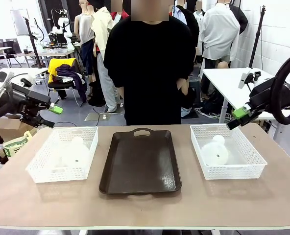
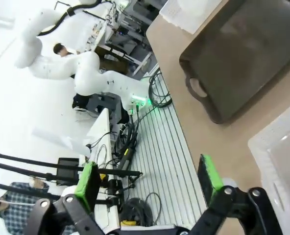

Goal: Prepare the laboratory tools.
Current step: Pick up the Big flask that the person points to.

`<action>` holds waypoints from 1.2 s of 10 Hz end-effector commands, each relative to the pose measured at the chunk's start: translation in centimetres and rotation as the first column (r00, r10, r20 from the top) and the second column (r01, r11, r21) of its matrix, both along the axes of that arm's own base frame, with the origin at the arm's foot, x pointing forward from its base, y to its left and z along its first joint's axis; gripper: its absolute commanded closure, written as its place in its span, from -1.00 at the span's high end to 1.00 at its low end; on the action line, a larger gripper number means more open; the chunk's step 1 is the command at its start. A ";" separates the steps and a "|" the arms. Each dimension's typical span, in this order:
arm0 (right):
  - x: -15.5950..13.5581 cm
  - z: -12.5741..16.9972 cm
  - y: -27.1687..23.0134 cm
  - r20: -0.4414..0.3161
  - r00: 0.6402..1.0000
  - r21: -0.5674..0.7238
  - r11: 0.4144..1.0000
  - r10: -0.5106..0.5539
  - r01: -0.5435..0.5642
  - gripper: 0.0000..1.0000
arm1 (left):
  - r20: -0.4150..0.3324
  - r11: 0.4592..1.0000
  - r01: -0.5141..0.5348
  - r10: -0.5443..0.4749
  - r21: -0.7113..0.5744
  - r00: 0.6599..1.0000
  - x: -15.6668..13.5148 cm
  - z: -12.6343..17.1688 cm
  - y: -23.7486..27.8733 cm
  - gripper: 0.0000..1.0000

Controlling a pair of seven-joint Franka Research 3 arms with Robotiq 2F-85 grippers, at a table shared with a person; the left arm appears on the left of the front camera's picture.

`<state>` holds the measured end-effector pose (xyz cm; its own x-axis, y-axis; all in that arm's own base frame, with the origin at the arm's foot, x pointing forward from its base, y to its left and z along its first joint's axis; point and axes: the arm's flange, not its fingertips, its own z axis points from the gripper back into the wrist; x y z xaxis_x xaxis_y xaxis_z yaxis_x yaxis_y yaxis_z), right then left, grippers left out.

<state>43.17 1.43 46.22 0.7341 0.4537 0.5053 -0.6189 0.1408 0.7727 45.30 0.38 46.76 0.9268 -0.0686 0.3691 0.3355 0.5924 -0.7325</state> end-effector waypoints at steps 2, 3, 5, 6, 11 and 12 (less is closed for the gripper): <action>0.0 0.0 0.0 0.000 1.000 0.000 1.000 0.000 0.000 1.00 | 0.000 1.000 0.000 0.000 0.000 1.000 0.0 0.0 0.0 1.00; 0.6 0.3 0.2 -0.087 0.996 0.050 0.999 0.010 -0.006 1.00 | -0.136 0.991 -0.007 -0.011 -0.134 0.991 0.4 -0.6 0.3 1.00; 2.1 0.8 -2.3 -0.185 0.980 0.127 0.987 -0.069 0.094 1.00 | -0.200 0.965 -0.093 0.044 -0.245 0.979 1.0 -0.4 3.2 1.00; 2.5 0.6 -3.6 -0.239 0.962 0.147 0.974 -0.135 0.173 1.00 | -0.230 0.949 -0.136 0.070 -0.283 0.971 0.9 -0.3 4.7 1.00; 2.4 0.3 -7.5 -0.330 0.921 0.187 0.943 -0.204 0.276 1.00 | -0.230 0.891 -0.142 0.043 -0.431 0.972 0.9 0.2 10.6 1.00; 2.2 -0.2 -8.4 -0.362 0.903 0.186 0.932 -0.229 0.311 1.00 | -0.214 0.877 -0.121 0.022 -0.465 0.977 1.0 0.7 10.9 1.00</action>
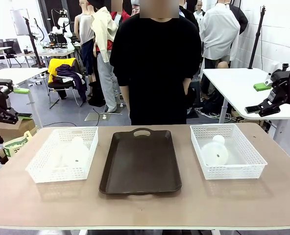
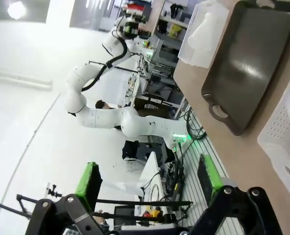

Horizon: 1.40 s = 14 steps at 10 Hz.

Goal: Prepare the laboratory tools.
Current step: Pick up the Big flask that the person points to.

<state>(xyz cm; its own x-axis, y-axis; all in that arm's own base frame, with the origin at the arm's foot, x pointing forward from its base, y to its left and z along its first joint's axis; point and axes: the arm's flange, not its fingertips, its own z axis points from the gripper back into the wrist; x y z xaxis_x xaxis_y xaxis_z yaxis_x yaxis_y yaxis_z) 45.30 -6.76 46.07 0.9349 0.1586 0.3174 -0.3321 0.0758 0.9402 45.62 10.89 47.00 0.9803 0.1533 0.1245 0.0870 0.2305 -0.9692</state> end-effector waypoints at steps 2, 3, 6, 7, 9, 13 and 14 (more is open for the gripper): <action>0.5 -1.4 -0.9 -0.152 0.984 0.006 0.996 -0.092 0.094 1.00 | 0.047 0.994 0.064 -0.060 -0.089 0.997 0.7 0.5 0.3 1.00; 0.9 -1.9 -1.1 -0.192 0.972 -0.034 0.991 -0.135 0.131 1.00 | 0.051 0.993 0.072 -0.068 -0.088 0.996 0.7 0.3 0.1 1.00; 1.1 -2.4 -1.5 -0.216 0.960 -0.082 0.983 -0.178 0.164 1.00 | 0.051 0.994 0.071 -0.068 -0.078 0.996 0.5 0.5 -0.2 1.00; 1.0 -2.8 -2.2 -0.195 0.970 -0.077 0.988 -0.148 0.135 1.00 | 0.043 0.993 0.094 -0.091 -0.069 0.995 0.5 0.4 -0.5 1.00; 1.0 -2.8 -2.2 -0.195 0.970 -0.077 0.988 -0.148 0.135 1.00 | 0.034 0.995 0.067 -0.065 -0.073 0.997 0.4 0.2 -0.5 1.00; 1.0 -2.8 -2.2 -0.195 0.970 -0.077 0.988 -0.148 0.135 1.00 | 0.034 0.995 0.067 -0.065 -0.073 0.997 0.4 0.2 -0.5 1.00; 1.0 -2.8 -2.2 -0.195 0.970 -0.077 0.988 -0.148 0.135 1.00 | 0.034 0.995 0.067 -0.065 -0.073 0.997 0.4 0.2 -0.5 1.00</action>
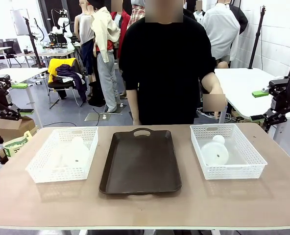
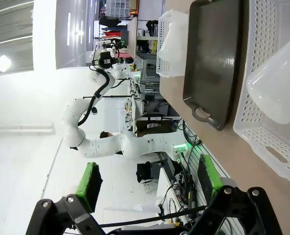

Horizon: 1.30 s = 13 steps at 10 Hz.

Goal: Prepare the laboratory tools.
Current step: Pick up the Big flask that the person points to.

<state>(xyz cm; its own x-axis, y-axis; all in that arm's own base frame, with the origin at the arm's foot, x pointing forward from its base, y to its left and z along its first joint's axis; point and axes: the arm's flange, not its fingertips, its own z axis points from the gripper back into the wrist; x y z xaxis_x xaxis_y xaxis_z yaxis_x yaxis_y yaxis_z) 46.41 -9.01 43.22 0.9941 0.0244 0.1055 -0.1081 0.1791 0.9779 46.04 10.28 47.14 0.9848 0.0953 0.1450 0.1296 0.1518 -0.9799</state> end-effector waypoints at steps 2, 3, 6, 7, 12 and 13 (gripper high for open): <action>-0.1 0.0 0.1 0.010 1.000 0.009 1.000 0.011 -0.011 1.00 | 0.001 1.000 -0.003 0.003 -0.002 1.000 0.0 0.0 0.2 1.00; -0.1 0.0 0.1 0.010 1.000 0.009 1.000 0.011 -0.011 1.00 | 0.001 1.000 -0.003 0.003 -0.002 1.000 0.0 0.0 0.2 1.00; -0.1 0.0 0.1 0.010 1.000 0.009 1.000 0.011 -0.011 1.00 | 0.001 1.000 -0.003 0.003 -0.002 1.000 0.0 0.0 0.2 1.00; -0.1 0.0 0.1 0.010 1.000 0.009 1.000 0.011 -0.011 1.00 | 0.001 1.000 -0.003 0.003 -0.002 1.000 0.0 0.0 0.2 1.00; 0.0 0.0 0.0 0.000 1.000 0.000 1.000 0.000 0.000 1.00 | 0.001 1.000 -0.003 0.003 -0.002 1.000 0.0 0.0 0.2 1.00; -0.4 0.9 0.3 -0.005 1.000 -0.057 0.998 -0.031 0.031 1.00 | 0.001 1.000 -0.003 0.003 -0.002 1.000 0.0 0.0 0.2 1.00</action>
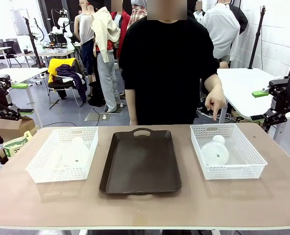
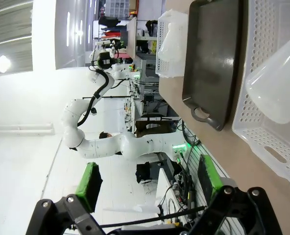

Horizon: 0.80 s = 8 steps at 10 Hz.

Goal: Prepare the laboratory tools.
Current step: Pick up the Big flask that the person points to.

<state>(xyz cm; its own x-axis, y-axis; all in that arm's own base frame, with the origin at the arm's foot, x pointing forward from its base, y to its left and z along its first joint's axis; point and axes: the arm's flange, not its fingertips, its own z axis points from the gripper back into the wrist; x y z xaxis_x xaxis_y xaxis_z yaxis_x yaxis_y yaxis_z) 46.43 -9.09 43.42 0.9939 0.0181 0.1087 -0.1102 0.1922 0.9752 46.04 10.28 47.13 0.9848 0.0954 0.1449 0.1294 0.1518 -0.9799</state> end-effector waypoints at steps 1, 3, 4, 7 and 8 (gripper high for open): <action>-0.3 1.9 0.5 -0.018 0.990 -0.151 0.980 -0.137 0.133 1.00 | 0.001 1.000 -0.003 0.003 -0.002 1.000 0.0 0.0 0.2 1.00; -0.1 4.9 1.6 -0.082 0.959 -0.333 0.915 -0.270 0.229 1.00 | 0.001 1.000 -0.003 0.003 -0.002 1.000 0.0 0.0 0.2 1.00; 0.4 6.2 2.7 -0.071 0.938 -0.438 0.855 -0.339 0.276 1.00 | 0.001 1.000 -0.003 0.003 -0.002 1.000 0.0 0.0 0.2 1.00; 2.7 8.6 8.1 0.095 0.870 -0.735 0.556 -0.483 0.389 1.00 | 0.001 1.000 -0.003 0.003 -0.002 1.000 0.0 0.0 0.2 1.00; 3.6 8.6 9.8 0.150 0.849 -0.800 0.441 -0.507 0.405 1.00 | 0.001 1.000 -0.003 0.003 -0.002 1.000 0.0 0.0 0.2 1.00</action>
<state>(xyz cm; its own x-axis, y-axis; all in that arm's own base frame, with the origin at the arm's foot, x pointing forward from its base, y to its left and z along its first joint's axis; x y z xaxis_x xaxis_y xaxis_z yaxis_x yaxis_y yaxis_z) 49.65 -0.37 53.51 0.8876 -0.3872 0.2493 0.2150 0.8271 0.5193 46.05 10.28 47.09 0.9850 0.0955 0.1440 0.1285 0.1518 -0.9800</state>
